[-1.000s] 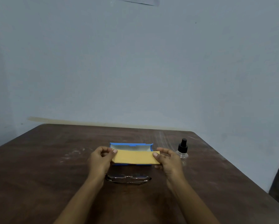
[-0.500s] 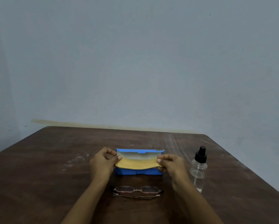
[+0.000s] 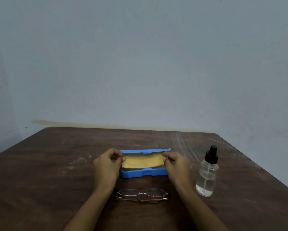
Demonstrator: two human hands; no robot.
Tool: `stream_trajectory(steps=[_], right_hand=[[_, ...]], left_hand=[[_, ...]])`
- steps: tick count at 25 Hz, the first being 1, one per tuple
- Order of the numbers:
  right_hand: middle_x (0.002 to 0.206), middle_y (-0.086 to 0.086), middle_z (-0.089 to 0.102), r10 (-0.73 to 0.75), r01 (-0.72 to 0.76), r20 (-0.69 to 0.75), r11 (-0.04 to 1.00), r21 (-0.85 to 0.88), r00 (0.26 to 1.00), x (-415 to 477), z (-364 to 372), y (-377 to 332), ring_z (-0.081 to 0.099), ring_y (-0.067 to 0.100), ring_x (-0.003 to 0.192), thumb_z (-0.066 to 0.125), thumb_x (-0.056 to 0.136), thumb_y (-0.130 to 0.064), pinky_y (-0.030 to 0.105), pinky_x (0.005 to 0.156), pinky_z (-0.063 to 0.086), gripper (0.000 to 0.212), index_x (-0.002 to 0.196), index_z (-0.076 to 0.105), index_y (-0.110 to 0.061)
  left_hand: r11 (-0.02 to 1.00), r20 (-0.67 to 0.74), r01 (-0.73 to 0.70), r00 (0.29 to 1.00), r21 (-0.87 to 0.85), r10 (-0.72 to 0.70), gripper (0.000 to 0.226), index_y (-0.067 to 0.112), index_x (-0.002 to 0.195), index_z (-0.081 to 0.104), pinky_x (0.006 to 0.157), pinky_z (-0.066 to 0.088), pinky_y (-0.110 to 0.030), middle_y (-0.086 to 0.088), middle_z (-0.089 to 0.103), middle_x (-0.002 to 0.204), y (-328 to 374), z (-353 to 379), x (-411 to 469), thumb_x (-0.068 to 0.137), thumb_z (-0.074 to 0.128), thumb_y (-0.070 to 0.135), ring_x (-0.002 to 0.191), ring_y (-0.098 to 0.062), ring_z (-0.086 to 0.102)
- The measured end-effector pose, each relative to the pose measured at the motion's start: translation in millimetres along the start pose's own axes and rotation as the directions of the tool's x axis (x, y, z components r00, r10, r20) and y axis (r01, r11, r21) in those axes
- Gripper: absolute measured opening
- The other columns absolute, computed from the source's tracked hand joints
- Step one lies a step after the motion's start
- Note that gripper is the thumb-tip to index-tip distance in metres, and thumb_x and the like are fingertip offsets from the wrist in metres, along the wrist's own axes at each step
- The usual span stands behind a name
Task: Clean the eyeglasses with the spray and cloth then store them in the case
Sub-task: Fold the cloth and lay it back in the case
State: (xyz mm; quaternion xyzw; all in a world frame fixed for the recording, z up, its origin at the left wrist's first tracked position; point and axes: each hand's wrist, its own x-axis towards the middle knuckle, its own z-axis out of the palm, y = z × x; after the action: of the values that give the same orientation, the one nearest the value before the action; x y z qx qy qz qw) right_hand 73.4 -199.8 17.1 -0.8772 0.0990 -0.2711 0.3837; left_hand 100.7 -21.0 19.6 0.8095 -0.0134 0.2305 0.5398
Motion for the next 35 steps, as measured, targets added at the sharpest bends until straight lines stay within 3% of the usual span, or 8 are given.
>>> stream_trajectory(steps=[3,7,16,21,26,31,35], right_hand=[[0.126,-0.009,0.056,0.005,0.001,0.040,0.988,-0.152,0.999,-2.2,-2.0,0.2,0.035,0.015,0.125,0.047,0.092,-0.019,0.034,0.104,0.020,0.029,0.115,0.061,-0.026],[0.126,-0.006,0.056,-0.002,0.016,0.062,0.975,-0.221,0.998,-2.9,-3.9,1.9,0.035,0.015,0.124,0.043,0.093,-0.020,0.031,0.102,0.019,0.030,0.116,0.061,-0.027],[0.124,-0.005,0.054,-0.151,0.175,0.090,0.884,-0.433,0.984,-5.6,-1.4,6.2,0.035,0.018,0.122,0.038,0.092,-0.020,0.031,0.088,0.008,0.034,0.119,0.057,-0.029],[0.128,-0.004,0.051,-0.182,0.240,0.161,0.818,-0.522,0.970,-6.0,0.1,6.6,0.029,0.021,0.128,0.028,0.091,-0.022,0.033,0.089,0.005,0.041,0.119,0.057,-0.026],[0.130,-0.001,0.049,-0.173,0.255,0.198,0.799,-0.544,0.965,-5.9,0.1,6.5,0.027,0.023,0.128,0.030,0.094,-0.018,0.036,0.091,0.005,0.037,0.120,0.055,-0.025],[0.122,0.000,0.053,-0.255,0.276,0.113,0.809,-0.519,0.960,-9.0,0.9,7.4,0.038,0.026,0.118,0.019,0.085,-0.024,0.037,0.088,0.010,0.051,0.115,0.061,-0.025],[0.127,-0.010,0.053,-0.244,0.307,0.187,0.801,-0.513,0.951,-8.3,-0.9,6.4,0.027,0.023,0.129,0.028,0.089,-0.013,0.036,0.090,0.005,0.045,0.117,0.058,-0.029]], left_hand=[[0.994,-0.002,-0.092,0.996,0.059,0.092,0.011,0.018,0.071,0.065,0.055,0.036,-0.008,0.008,0.060,0.069,0.3,0.3,1.0,0.076,0.068,0.008,0.067,0.002,0.054],[0.970,0.022,-0.195,0.981,0.144,0.194,0.003,0.011,0.079,0.071,0.058,0.034,-0.007,0.003,0.059,0.081,-3.2,2.2,1.5,0.076,0.069,0.010,0.068,0.000,0.051],[0.846,0.155,-0.422,0.907,0.326,0.392,0.015,0.008,0.089,0.070,0.059,0.030,-0.009,0.005,0.050,0.091,-10.9,2.2,-0.7,0.086,0.058,0.014,0.074,-0.004,0.046],[0.826,0.167,-0.444,0.896,0.347,0.412,0.015,0.006,0.088,0.071,0.069,0.036,-0.019,-0.003,0.057,0.096,-10.5,3.0,0.6,0.085,0.059,0.015,0.075,-0.008,0.049],[0.835,0.166,-0.433,0.901,0.339,0.400,0.016,0.006,0.089,0.071,0.069,0.033,-0.017,0.006,0.047,0.093,-10.9,3.7,-0.5,0.085,0.059,0.017,0.075,-0.007,0.048],[0.787,0.142,-0.480,0.875,0.387,0.463,0.002,0.009,0.073,0.072,0.067,0.033,-0.020,0.003,0.047,0.082,-17.4,3.8,0.7,0.072,0.072,0.010,0.082,-0.012,0.040],[0.757,0.133,-0.465,0.878,0.459,0.459,0.011,0.015,0.072,0.075,0.067,0.036,-0.028,0.001,0.049,0.086,-24.2,5.2,3.7,0.071,0.074,0.026,0.083,-0.015,0.039]])
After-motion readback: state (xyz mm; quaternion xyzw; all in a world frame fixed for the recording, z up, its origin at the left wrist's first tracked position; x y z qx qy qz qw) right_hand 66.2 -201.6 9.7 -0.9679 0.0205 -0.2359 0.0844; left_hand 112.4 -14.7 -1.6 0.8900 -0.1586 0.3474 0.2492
